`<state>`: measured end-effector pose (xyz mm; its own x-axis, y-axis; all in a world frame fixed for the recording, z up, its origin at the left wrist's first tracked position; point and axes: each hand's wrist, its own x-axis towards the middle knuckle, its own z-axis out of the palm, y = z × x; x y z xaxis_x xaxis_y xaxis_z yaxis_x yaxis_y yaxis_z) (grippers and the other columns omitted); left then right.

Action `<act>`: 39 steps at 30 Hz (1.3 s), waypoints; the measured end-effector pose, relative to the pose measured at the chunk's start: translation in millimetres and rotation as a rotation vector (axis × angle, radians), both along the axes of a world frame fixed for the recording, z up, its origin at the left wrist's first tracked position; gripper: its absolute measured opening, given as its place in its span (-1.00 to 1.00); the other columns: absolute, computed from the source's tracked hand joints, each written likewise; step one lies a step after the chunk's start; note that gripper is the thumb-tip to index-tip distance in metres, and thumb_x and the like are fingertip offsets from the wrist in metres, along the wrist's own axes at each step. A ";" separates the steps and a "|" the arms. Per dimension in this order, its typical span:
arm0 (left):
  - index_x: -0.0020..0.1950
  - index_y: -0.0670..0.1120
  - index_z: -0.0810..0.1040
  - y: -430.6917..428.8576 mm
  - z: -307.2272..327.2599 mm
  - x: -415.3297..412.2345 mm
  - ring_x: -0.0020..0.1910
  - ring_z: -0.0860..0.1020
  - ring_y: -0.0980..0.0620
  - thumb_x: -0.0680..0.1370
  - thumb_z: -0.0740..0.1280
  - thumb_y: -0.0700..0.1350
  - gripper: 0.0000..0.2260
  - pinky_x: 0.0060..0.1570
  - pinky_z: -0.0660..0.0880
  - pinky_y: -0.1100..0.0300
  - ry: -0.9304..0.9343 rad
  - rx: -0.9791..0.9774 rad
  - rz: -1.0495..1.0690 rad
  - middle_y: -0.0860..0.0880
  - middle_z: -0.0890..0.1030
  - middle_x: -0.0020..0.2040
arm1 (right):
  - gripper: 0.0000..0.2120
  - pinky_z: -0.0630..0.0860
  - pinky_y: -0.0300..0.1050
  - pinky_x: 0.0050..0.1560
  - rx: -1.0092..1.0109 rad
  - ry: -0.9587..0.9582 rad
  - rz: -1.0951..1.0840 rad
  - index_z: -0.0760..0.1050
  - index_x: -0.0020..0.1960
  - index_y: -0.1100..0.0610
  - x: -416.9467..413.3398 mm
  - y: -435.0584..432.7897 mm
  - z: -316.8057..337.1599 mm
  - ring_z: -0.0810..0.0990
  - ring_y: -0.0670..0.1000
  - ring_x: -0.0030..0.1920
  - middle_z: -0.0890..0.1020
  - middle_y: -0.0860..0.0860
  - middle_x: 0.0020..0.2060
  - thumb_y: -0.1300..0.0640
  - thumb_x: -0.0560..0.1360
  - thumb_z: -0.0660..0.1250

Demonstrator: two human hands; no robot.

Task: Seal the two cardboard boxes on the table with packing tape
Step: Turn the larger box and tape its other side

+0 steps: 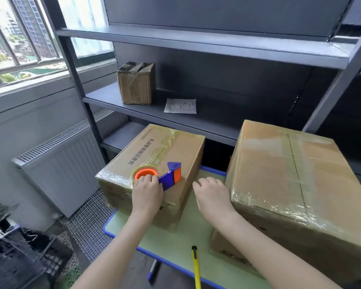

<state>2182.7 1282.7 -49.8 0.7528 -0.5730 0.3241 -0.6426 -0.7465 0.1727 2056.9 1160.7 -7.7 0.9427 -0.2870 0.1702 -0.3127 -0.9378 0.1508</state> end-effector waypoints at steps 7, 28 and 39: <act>0.21 -0.30 0.53 -25.7 -6.7 -51.7 0.23 0.47 -0.27 0.36 0.41 -0.12 -0.53 0.29 0.37 -0.10 0.015 -0.181 -0.358 -0.27 0.52 0.23 | -0.72 0.51 -0.15 0.08 0.105 -0.078 0.207 0.62 -0.04 0.15 -47.5 5.9 34.8 0.59 0.05 0.09 0.65 0.03 -0.03 0.23 0.24 0.47; 0.53 -0.04 0.09 -74.7 -17.8 -161.5 0.15 0.54 -0.10 0.58 0.25 -0.15 -0.43 0.08 0.47 0.02 0.582 -0.316 -0.631 -0.05 0.54 0.26 | -0.57 0.49 0.33 0.08 -0.043 -0.277 -0.086 0.59 0.12 0.05 -143.2 -57.2 45.6 0.52 0.38 0.15 0.55 0.20 0.21 -0.08 0.31 0.51; 0.48 0.02 0.24 -93.7 -43.3 -145.2 0.44 0.26 -0.02 0.49 -0.04 0.36 -0.34 0.43 0.17 -0.03 1.304 -0.465 -0.148 0.00 0.28 0.47 | -0.69 0.47 0.31 0.13 0.049 -0.442 -0.106 0.60 0.03 0.06 -168.9 -65.7 50.7 0.49 0.36 0.20 0.55 0.17 0.22 -0.06 0.36 0.47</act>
<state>2037.4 1189.0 -93.1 0.5984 -0.7077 -0.3756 0.1050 -0.3955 0.9124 1887.9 1095.0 43.0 0.7479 -0.3954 0.5333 -0.4314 -0.9000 -0.0623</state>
